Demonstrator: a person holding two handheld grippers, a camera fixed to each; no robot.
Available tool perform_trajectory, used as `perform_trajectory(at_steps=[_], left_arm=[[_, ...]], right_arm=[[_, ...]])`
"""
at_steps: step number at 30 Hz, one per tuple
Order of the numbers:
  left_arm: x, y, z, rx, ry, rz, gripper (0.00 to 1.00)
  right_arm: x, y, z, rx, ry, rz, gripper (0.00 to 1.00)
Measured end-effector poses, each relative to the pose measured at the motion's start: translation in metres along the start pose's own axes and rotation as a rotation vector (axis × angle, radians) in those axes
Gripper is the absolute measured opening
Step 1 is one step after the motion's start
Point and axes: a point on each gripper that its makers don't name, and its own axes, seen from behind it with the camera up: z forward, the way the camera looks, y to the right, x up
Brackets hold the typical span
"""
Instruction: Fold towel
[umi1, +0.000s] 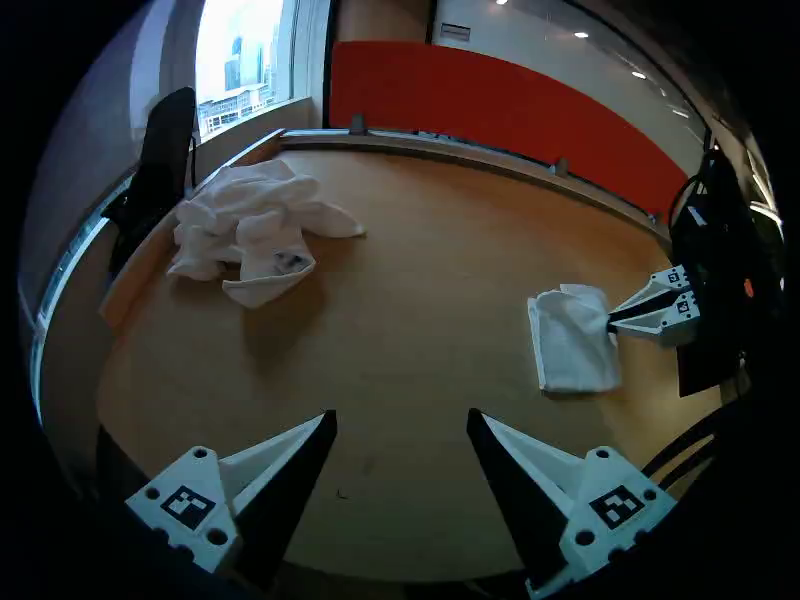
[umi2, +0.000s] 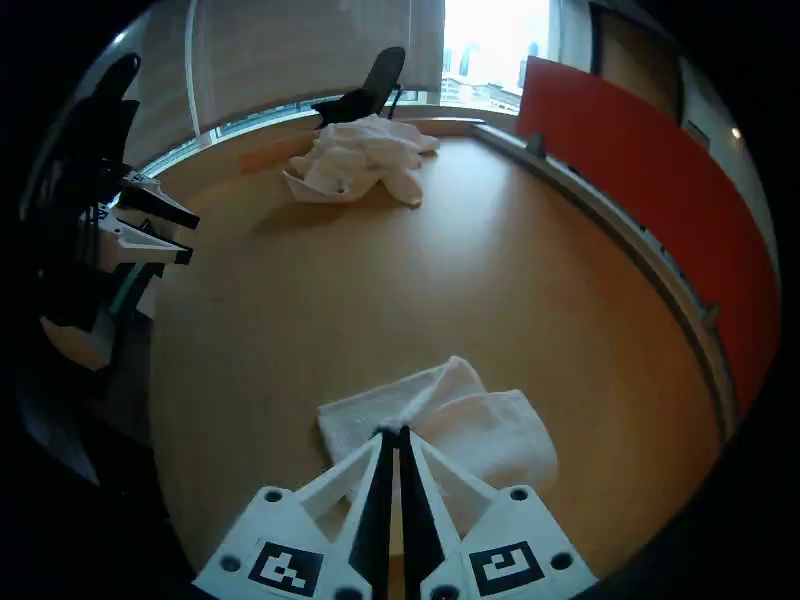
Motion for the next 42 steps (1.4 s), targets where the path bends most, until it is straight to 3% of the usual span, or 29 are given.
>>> perform_trajectory(at_steps=[4,10,12,19,29,42], left_arm=[[0.001,0.001,0.0,0.0,0.001,0.002,0.97],[-0.001,0.001,0.0,0.0,-0.002,0.001,0.97],[-0.002,0.001,-0.001,0.0,-0.003,0.0,0.97],[-0.002,0.001,-0.001,0.004,-0.002,0.004,0.97],[-0.001,0.004,-0.002,0.001,0.003,0.004,0.97],[0.001,0.007,-0.003,-0.003,0.005,0.018,0.97]], right_arm=[[-0.003,-0.003,0.002,0.008,-0.008,0.008,0.09],[-0.006,-0.005,0.005,0.009,-0.016,0.018,0.29],[-0.007,-0.005,0.006,0.007,-0.017,0.022,0.31],[-0.007,-0.005,0.004,0.005,-0.01,0.042,0.65],[-0.019,0.0,-0.002,-0.016,-0.019,0.064,0.69],[-0.074,0.0,-0.011,-0.043,-0.074,0.138,0.69]])
